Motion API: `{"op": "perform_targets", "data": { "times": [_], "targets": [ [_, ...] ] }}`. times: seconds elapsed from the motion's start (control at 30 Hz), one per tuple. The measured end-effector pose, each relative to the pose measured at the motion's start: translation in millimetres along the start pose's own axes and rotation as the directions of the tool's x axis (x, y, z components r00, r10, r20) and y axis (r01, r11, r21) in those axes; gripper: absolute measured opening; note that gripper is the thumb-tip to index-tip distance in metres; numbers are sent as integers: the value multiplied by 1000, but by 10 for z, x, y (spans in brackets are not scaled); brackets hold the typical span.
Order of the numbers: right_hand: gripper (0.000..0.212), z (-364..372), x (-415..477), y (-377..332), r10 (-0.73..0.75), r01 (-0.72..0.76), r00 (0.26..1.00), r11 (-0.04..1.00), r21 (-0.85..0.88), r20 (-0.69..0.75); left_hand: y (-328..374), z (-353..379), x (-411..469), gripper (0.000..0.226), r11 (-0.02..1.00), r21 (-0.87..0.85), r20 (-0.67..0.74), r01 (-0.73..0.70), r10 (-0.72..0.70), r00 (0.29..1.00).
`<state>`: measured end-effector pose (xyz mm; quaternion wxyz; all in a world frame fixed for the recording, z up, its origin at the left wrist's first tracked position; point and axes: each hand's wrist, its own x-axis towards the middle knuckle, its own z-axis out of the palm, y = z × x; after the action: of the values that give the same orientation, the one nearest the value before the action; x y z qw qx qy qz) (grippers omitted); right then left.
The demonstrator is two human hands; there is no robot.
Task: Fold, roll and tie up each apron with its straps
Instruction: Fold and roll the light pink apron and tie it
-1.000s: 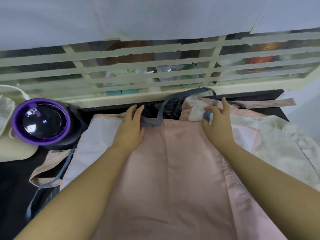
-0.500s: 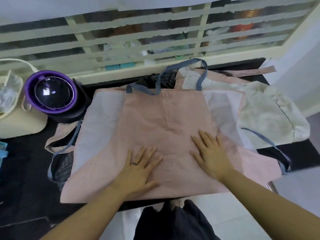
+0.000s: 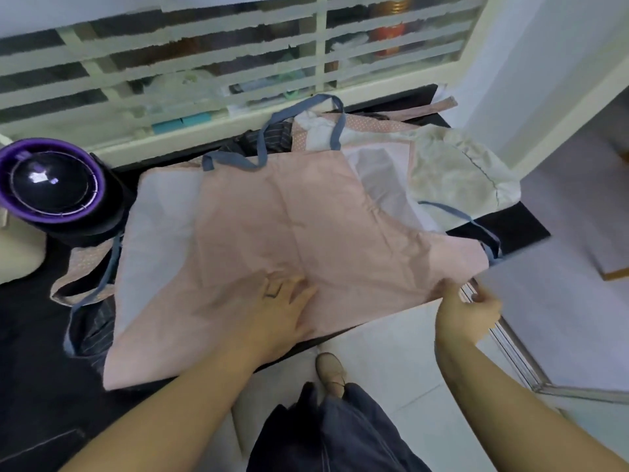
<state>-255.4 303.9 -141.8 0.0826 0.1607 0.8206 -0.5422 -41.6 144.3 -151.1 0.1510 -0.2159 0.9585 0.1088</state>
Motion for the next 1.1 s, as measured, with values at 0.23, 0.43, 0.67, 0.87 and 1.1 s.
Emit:
{"op": "perform_targets", "data": {
  "times": [0.23,0.43,0.67,0.87,1.1],
  "targets": [
    [16,43,56,-367,315,-534,800,761,367,510,-21,163,-93,90,996,78,63,-34,29,998],
    [9,77,199,-1104,52,-357,812,832,425,581,40,2,-96,83,999,53,50,-4,2,999],
    [39,95,21,-1541,-573,420,597,819,390,561,158,-58,1,77,999,20,45,41,-42,998],
    [37,145,1000,-503,114,-86,953,990,-110,280,167,-34,30,69,999,53,161,13,-22,987],
    [45,201,-109,-523,-701,754,612,657,-2,366,186,-75,56,68,998,67,202,2,-15,979]
  ]
}}
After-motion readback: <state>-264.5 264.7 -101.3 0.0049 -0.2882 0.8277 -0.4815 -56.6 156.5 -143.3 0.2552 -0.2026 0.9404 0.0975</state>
